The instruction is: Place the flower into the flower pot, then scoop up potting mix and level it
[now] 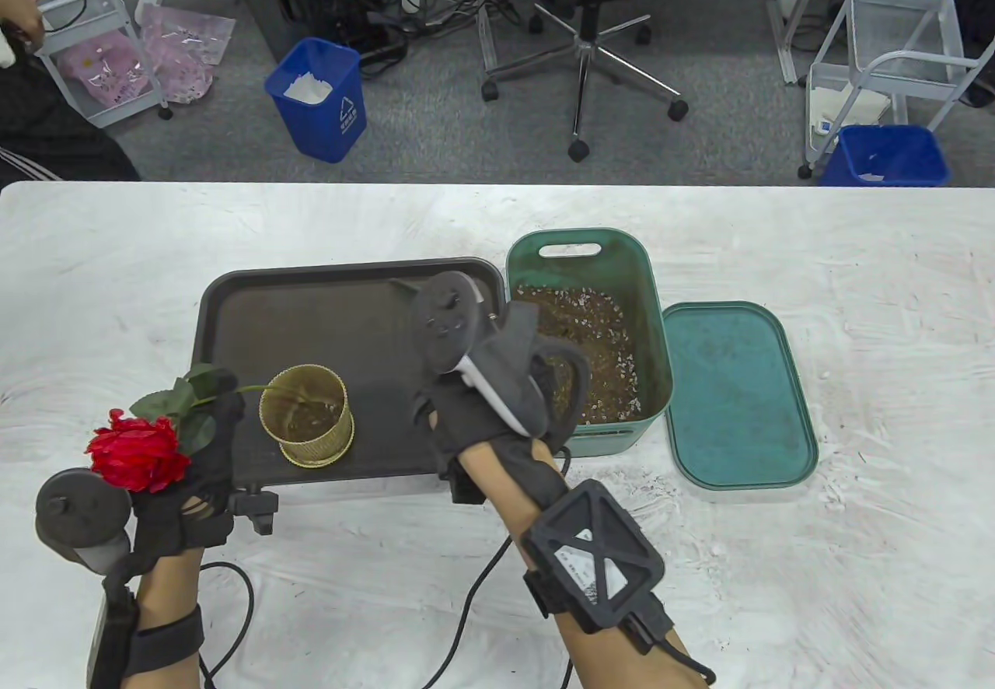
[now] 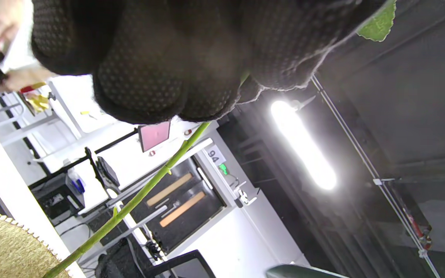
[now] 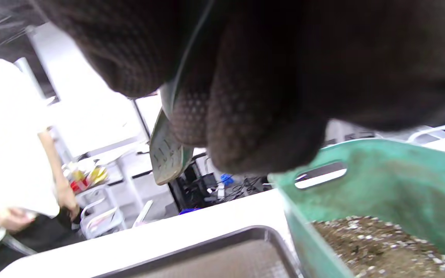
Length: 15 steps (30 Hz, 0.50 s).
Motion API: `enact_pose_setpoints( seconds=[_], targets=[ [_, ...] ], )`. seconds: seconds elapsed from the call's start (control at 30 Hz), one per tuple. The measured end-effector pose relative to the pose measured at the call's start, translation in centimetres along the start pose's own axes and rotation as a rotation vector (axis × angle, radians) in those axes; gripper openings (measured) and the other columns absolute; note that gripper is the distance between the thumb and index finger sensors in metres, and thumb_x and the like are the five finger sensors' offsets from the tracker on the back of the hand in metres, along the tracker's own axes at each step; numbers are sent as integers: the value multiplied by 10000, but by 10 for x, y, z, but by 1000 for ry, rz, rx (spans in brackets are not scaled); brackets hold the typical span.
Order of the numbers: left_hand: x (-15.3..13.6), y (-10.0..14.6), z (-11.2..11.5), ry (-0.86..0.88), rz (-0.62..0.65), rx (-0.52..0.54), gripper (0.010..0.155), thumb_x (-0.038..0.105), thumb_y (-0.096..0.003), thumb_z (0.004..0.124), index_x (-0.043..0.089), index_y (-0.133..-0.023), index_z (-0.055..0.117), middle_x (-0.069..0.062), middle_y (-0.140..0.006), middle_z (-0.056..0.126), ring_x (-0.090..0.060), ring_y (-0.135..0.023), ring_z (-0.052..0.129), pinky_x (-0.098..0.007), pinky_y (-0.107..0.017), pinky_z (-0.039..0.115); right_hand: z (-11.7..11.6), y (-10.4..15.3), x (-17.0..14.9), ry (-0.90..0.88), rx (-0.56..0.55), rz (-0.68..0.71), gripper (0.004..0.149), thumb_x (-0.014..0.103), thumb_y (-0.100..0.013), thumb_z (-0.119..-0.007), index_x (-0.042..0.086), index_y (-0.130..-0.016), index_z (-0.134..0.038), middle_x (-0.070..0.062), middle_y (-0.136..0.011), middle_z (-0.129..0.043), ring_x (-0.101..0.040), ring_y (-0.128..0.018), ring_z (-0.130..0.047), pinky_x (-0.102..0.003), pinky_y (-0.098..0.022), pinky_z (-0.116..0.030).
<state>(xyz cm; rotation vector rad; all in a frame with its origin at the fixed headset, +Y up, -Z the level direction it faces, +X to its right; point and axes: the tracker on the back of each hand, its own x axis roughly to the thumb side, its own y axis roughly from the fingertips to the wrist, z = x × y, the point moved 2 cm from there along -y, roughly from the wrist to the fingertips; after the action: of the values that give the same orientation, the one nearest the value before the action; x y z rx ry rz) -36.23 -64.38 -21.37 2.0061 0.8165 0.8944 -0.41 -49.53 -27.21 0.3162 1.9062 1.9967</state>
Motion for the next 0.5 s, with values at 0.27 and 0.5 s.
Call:
enact_pose_setpoints(
  seconds=[0.27, 0.5],
  targets=[
    [0, -1, 0, 0, -2, -1, 420, 412, -419, 844, 260, -808, 887, 9, -695, 981, -286, -469, 1043, -444, -461, 858, 14, -32, -87, -20, -13, -264, 508, 336, -381, -832, 40, -794, -816, -142, -510, -1039, -284, -217, -1082, -392, -89, -953],
    [0, -1, 1, -2, -3, -6, 420, 413, -420, 843, 260, -808, 887, 10, -694, 982, -285, -470, 1043, -443, -460, 858, -22, -60, -130, 76, 157, -407, 511, 338, -386, -832, 30, -793, -821, -148, -499, -1043, -280, -197, -1080, -382, -70, -949]
  ],
)
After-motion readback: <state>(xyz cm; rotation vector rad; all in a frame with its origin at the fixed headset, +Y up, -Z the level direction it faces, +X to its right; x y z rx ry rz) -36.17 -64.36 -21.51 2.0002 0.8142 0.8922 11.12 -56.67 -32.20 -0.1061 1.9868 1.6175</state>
